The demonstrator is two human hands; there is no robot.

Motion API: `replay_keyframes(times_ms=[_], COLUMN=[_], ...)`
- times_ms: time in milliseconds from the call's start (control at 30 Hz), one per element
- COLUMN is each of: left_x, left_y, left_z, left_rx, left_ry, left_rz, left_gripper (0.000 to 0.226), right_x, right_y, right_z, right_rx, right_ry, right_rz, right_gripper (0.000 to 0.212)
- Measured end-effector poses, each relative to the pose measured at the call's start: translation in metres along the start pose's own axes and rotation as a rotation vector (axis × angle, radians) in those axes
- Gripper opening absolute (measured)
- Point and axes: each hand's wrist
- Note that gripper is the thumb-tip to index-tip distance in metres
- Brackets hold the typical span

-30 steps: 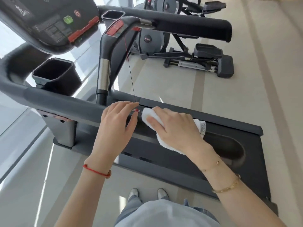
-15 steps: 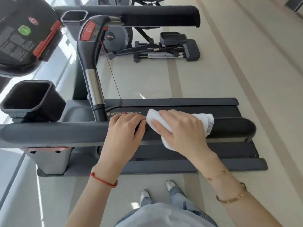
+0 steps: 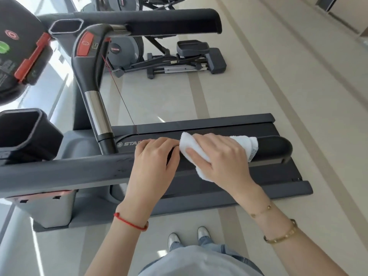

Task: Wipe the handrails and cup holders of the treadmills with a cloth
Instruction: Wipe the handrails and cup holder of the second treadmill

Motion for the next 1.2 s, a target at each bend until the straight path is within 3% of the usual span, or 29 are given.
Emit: replay_keyframes(times_ms=[100, 200, 333, 400, 533, 600, 700, 800, 867, 1000, 1067, 1133, 1200], left_x=[0.000, 0.002, 0.007, 0.010, 0.015, 0.017, 0.016, 0.015, 0.013, 0.012, 0.010, 0.007, 0.003], left_y=[-0.013, -0.029, -0.048, -0.056, -0.072, -0.078, -0.083, -0.085, -0.085, -0.083, -0.081, -0.078, -0.074], left_z=[0.019, 0.039, 0.064, 0.076, 0.098, 0.107, 0.113, 0.114, 0.114, 0.110, 0.107, 0.103, 0.099], left_rx=[0.004, 0.026, 0.046, 0.053, 0.057, 0.071, 0.109, 0.116, 0.105, 0.101, 0.110, 0.118, 0.127], left_ry=[0.011, 0.022, 0.037, 0.033, 0.026, 0.023, 0.026, 0.046, 0.046, 0.048, 0.059, 0.069, 0.082], left_rz=[-0.001, -0.010, -0.006, -0.007, -0.030, -0.048, -0.084, -0.083, -0.068, -0.031, -0.005, 0.030, 0.053], left_gripper=[0.019, 0.020, 0.021, 0.022, 0.025, 0.027, 0.030, 0.031, 0.030, 0.028, 0.027, 0.023, 0.022], right_x=[-0.011, -0.012, 0.003, 0.004, -0.026, -0.040, -0.031, -0.009, -0.010, -0.037, -0.054, -0.062, -0.063], right_y=[0.016, 0.042, 0.057, 0.056, 0.062, 0.062, 0.064, 0.069, 0.074, 0.073, 0.070, 0.064, 0.053], right_z=[0.033, 0.077, 0.118, 0.121, 0.119, 0.123, 0.137, 0.158, 0.169, 0.150, 0.136, 0.126, 0.112], right_rx=[-0.009, -0.091, -0.137, -0.129, 0.017, 0.167, 0.218, 0.525, 0.569, 0.423, 0.323, 0.205, 0.109], right_ry=[0.007, -0.103, -0.435, -0.403, -0.060, -0.090, -0.289, -0.720, -0.814, -0.675, -0.406, -0.115, 0.047], right_rz=[0.078, 0.081, -0.177, -0.215, 0.101, 0.105, 0.024, -0.211, -0.268, -0.121, -0.027, -0.026, -0.058], right_gripper=[0.027, 0.033, 0.044, 0.043, 0.005, 0.021, 0.027, 0.035, 0.037, 0.023, 0.035, 0.047, 0.051])
Point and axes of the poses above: each hand's wrist, its own x-axis towards the middle knuckle, its own y-axis out of the back of the hand, z = x × y, and after that the axes turned 12 degrees about z, right-handed
